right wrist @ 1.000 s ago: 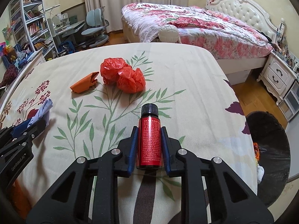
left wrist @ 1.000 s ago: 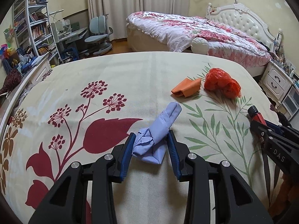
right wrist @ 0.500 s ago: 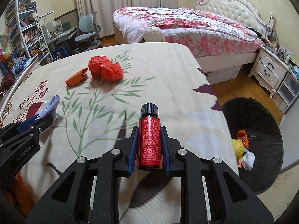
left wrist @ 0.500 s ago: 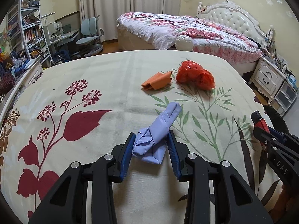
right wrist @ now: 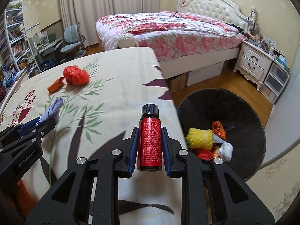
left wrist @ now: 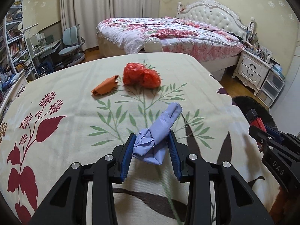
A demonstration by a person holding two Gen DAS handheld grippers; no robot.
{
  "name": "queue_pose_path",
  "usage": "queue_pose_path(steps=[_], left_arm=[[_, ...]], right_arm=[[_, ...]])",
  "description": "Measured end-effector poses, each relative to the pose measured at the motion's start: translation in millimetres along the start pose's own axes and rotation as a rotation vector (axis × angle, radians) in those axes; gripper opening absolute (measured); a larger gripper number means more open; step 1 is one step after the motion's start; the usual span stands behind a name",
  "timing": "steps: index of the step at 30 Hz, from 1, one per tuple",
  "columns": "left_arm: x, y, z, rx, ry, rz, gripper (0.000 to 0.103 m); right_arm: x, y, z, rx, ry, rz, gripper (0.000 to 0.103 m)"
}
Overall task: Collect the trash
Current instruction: 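Carry the canister and cloth over the bin and open both tools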
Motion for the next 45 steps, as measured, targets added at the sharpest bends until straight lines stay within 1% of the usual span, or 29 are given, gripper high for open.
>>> queue_pose_path(steps=[4,14,21,33,45], left_arm=[[24.5,-0.7,6.4,0.014,0.019,-0.035,0.038],[99.7,7.8,16.4,0.025,0.087,-0.133,0.038],[140.2,17.9,22.3,0.030,0.121,-0.179,0.038],[186.5,45.4,32.2,0.029,0.159,-0.216,0.038],[214.3,70.1,34.7,0.011,0.189,-0.230,0.038]], right_arm=[[26.2,-3.4,0.6,0.011,0.027,-0.037,0.023],[87.3,-8.6,4.5,0.038,0.071,-0.149,0.023],[123.3,-7.4,8.3,0.051,0.101,-0.206,0.023],[164.5,-0.3,11.0,0.061,0.161,-0.261,0.023],[188.9,13.3,7.6,0.046,0.202,-0.300,0.023]])
Point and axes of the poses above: each gripper's, at about its wrist camera, not at the fingertips, and y roughly the way its jaws point, x to its right, z to its top, the point moved 7 cm from there along y, roughly the way its jaws point, and after that the axes turned 12 degrees about x, right-handed, at the moved point
